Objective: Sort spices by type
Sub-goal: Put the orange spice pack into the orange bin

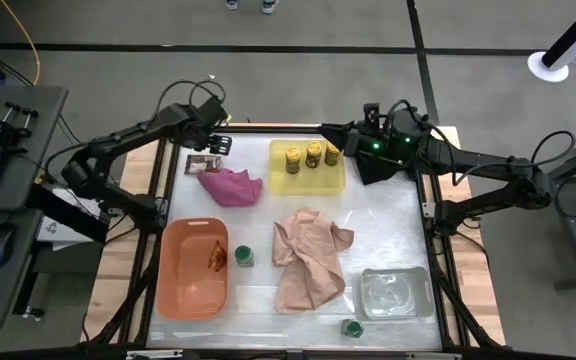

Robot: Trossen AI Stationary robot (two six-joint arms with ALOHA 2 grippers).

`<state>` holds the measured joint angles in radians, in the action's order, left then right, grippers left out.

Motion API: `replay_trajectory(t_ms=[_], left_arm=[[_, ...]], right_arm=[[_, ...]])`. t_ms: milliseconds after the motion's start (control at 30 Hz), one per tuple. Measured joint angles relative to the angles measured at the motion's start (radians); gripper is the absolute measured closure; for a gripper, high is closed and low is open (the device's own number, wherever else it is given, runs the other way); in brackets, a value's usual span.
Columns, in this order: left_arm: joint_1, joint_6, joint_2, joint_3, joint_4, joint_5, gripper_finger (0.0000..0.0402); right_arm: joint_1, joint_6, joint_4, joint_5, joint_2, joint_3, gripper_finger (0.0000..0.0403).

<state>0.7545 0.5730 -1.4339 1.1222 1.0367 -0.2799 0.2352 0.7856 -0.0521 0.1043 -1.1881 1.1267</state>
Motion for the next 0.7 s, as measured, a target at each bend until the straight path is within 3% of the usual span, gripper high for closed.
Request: replay_trajectory(t_ms=[167,400,700], left_arm=[[-0.023,0.082,-0.008,-0.091,-0.039,0.031,0.0189],[-0.027,0.219,-0.008,-0.212,-0.247,0.081,0.0215],[0.002,0.264,-0.012,-0.295,-0.311,0.047,0.0243]], right_arm=[[0.001,-0.018,0.009,0.0,0.0,0.0,0.0171],[0.001,-0.029,0.01,0.001,0.0,0.0,0.0171],[0.001,-0.027,0.011,0.001,0.0,0.0,0.0171]])
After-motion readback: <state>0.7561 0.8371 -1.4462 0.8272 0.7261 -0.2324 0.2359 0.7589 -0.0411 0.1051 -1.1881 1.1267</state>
